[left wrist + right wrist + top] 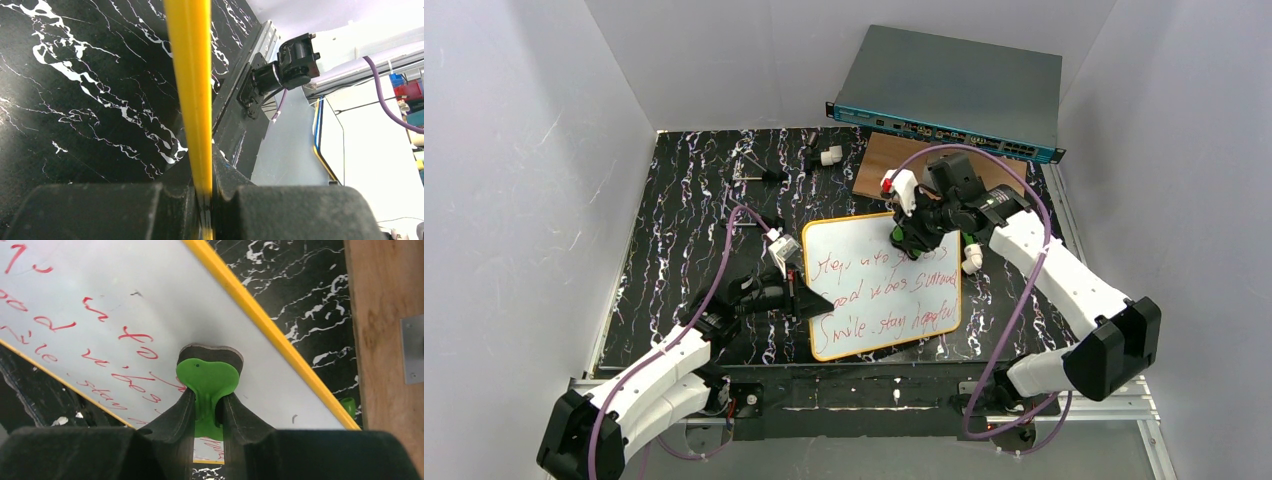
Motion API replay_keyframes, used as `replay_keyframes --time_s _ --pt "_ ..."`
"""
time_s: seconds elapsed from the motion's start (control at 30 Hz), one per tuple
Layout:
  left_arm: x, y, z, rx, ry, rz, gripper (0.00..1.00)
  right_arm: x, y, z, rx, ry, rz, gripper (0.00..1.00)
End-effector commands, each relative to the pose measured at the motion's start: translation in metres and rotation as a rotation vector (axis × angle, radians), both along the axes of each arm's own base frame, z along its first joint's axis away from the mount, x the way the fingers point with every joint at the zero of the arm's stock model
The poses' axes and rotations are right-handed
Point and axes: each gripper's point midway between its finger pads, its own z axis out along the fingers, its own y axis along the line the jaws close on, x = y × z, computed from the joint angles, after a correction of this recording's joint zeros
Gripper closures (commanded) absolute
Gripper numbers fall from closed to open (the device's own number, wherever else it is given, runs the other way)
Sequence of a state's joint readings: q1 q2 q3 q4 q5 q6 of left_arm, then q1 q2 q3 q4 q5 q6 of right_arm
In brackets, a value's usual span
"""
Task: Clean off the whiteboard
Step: Erase the whiteboard at the center of the board.
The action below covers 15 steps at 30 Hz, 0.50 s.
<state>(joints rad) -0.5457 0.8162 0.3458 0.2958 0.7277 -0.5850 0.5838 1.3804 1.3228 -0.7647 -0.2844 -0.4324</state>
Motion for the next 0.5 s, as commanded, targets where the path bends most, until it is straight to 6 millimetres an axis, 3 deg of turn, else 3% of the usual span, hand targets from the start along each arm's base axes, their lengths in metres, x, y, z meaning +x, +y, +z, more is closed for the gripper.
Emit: replay_keyframes --time_s 0.0,0.1,0.27,0.47 --pt "-0.006 -0.012 0.048 -0.124 -0.205 -0.111 1.00 -0.017 0.012 0.005 0.054 0.018 0.094 0.99" --pt "-0.006 -0.014 0.058 -0.171 -0.199 -0.111 1.00 -0.020 0.029 0.015 0.038 -0.003 0.148 0.99" --pt "-0.007 -0.013 0.053 -0.158 -0.182 -0.104 1.00 -0.039 0.074 0.029 -0.037 -0.086 0.315 0.99" --pt "-0.006 -0.012 0.055 -0.158 -0.179 -0.088 1.00 -0.068 0.110 0.026 -0.117 -0.157 0.464 0.99"
